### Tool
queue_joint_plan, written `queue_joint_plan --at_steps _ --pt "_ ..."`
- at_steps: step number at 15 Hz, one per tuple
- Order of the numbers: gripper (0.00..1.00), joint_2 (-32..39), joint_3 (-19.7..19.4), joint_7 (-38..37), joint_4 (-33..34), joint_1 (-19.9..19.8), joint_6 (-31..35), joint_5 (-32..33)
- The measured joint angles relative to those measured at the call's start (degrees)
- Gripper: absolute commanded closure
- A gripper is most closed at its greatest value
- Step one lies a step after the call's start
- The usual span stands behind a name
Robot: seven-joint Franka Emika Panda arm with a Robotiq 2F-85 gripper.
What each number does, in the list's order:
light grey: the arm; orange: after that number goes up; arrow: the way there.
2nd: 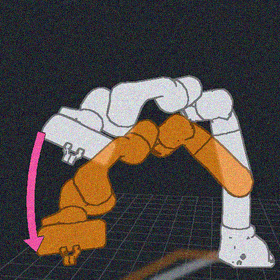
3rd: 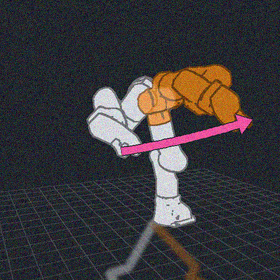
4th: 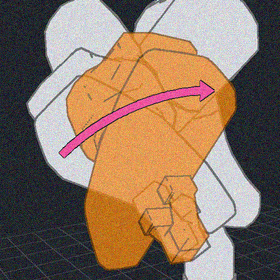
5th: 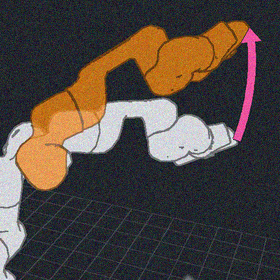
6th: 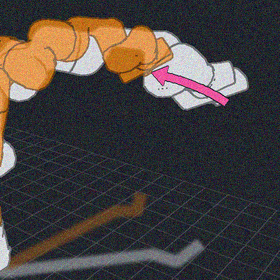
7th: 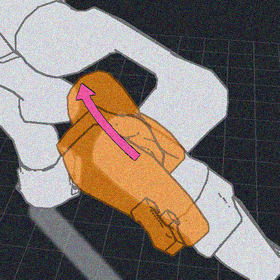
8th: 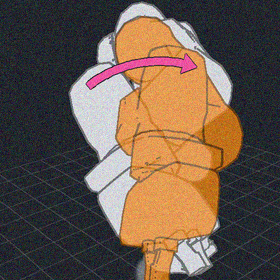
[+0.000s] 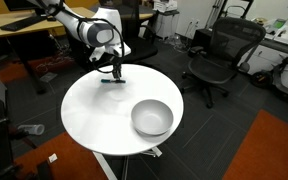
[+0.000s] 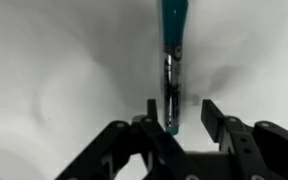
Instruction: Remove the marker from the bowl and put it on the table
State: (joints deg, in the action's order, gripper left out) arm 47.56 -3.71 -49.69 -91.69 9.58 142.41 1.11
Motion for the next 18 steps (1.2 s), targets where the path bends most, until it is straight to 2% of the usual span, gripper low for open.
queue_joint_plan --at_steps 2,3,7,14,18 --pt "0.03 -0.04 -0.24 0.00 0.55 -0.15 -0.08 -0.09" --pt "0.00 -0.12 -0.39 0.00 0.75 -0.24 -0.09 -0.17" --pt "0.00 -1.49 -0.50 0.64 0.78 -1.41 -1.53 -0.66" --pt "0.00 -6.58 -0.56 8.25 0.26 -5.13 -8.13 -2.36" --pt "0.00 -10.64 -0.56 11.71 -1.40 -6.47 -8.73 -2.87"
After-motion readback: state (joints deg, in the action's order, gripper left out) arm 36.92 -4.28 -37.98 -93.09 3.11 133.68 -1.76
